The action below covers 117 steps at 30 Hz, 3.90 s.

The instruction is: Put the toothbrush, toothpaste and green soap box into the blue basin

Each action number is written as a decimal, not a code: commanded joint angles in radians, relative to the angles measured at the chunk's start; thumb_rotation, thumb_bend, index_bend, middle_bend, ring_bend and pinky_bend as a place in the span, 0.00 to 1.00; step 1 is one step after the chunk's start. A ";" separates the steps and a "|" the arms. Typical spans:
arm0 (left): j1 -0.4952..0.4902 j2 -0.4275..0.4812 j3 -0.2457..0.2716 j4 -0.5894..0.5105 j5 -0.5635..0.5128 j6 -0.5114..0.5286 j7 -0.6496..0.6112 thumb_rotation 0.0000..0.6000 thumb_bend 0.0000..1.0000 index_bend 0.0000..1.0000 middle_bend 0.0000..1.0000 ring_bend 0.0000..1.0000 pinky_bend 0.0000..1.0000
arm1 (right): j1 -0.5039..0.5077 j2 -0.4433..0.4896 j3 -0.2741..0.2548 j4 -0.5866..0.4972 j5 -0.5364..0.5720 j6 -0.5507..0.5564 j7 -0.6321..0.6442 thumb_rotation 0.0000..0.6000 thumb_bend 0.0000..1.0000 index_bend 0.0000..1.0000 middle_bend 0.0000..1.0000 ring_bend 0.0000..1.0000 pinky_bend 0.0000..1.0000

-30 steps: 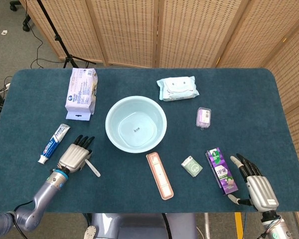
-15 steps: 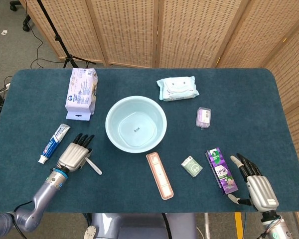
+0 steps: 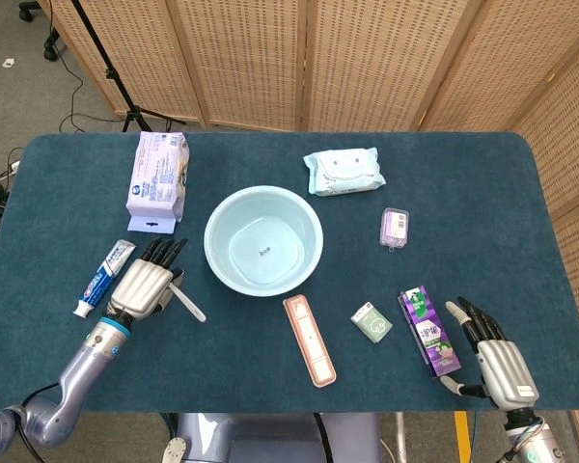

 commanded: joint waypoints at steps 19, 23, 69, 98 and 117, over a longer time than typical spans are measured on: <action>-0.215 -0.028 -0.220 -0.060 -0.215 -0.065 0.156 1.00 0.46 0.74 0.00 0.00 0.00 | 0.027 -0.002 -0.010 0.015 0.021 -0.071 0.056 1.00 0.05 0.05 0.00 0.00 0.08; -0.276 -0.099 -0.242 0.008 -0.270 -0.093 0.186 1.00 0.45 0.74 0.00 0.00 0.00 | 0.035 0.006 0.002 0.028 0.047 -0.084 0.101 1.00 0.05 0.05 0.00 0.00 0.08; -0.149 0.237 -0.057 -0.155 -0.242 -0.104 -0.026 1.00 0.28 0.15 0.00 0.00 0.00 | 0.033 0.002 0.002 0.031 0.035 -0.067 0.065 1.00 0.05 0.05 0.00 0.00 0.08; 0.007 0.494 0.144 -0.077 -0.158 -0.306 -0.189 1.00 0.30 0.02 0.00 0.00 0.00 | 0.021 -0.020 -0.020 0.002 -0.002 -0.046 -0.024 1.00 0.05 0.05 0.00 0.00 0.08; -0.056 0.550 0.221 -0.085 -0.297 -0.480 -0.090 1.00 0.31 0.04 0.00 0.00 0.00 | 0.020 -0.022 -0.021 0.002 -0.007 -0.041 -0.026 1.00 0.05 0.05 0.00 0.00 0.08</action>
